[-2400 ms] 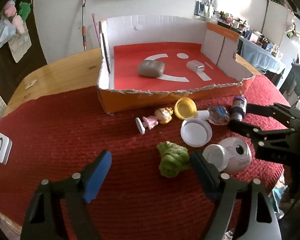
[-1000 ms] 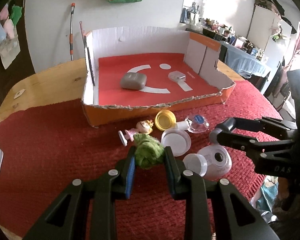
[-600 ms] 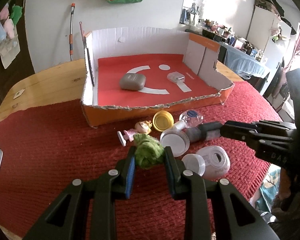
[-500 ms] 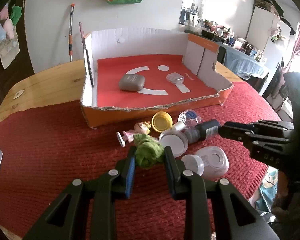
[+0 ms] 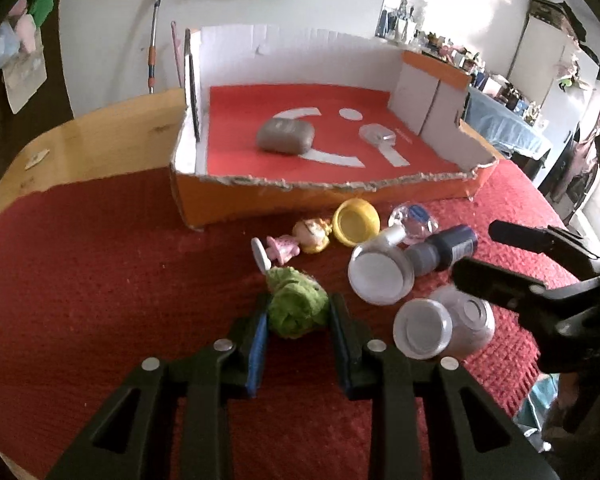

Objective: Organize objects
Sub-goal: 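Lift the dark blue bottle with the right tool and turn it upright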

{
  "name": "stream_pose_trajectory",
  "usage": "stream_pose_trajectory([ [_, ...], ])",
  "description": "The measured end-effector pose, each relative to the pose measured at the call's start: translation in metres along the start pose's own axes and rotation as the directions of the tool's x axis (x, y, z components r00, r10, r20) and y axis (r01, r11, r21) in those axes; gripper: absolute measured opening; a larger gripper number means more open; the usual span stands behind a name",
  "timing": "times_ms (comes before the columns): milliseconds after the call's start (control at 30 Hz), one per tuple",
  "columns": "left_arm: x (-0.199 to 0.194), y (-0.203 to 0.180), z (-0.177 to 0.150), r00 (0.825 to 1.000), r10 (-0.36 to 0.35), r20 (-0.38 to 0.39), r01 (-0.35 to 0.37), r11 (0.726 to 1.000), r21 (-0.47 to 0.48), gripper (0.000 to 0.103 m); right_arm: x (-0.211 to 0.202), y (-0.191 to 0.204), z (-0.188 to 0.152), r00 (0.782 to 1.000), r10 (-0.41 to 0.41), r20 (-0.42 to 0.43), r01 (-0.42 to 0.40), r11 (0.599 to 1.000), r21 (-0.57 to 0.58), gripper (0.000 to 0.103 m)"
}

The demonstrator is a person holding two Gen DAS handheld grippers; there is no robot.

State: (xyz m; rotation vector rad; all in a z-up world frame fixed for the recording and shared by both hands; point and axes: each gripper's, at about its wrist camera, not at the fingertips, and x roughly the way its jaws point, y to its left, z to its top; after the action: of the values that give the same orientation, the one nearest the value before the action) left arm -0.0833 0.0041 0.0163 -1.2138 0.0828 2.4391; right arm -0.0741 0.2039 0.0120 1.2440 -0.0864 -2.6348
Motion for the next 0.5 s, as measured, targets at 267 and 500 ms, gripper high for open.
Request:
stream_pose_trajectory([
  [267,0.002,-0.005,0.001,1.000,0.025,0.009,-0.025,0.999,0.028,0.043,0.020,0.005,0.001,0.999,-0.043,-0.034,0.042,0.999,-0.017,0.076],
  [500,0.004,-0.006,0.003,1.000,0.025,0.008,-0.026,0.999,0.041,0.042,0.020,-0.003,0.002,0.998,-0.053,-0.036,0.052,0.999,-0.009,0.062],
])
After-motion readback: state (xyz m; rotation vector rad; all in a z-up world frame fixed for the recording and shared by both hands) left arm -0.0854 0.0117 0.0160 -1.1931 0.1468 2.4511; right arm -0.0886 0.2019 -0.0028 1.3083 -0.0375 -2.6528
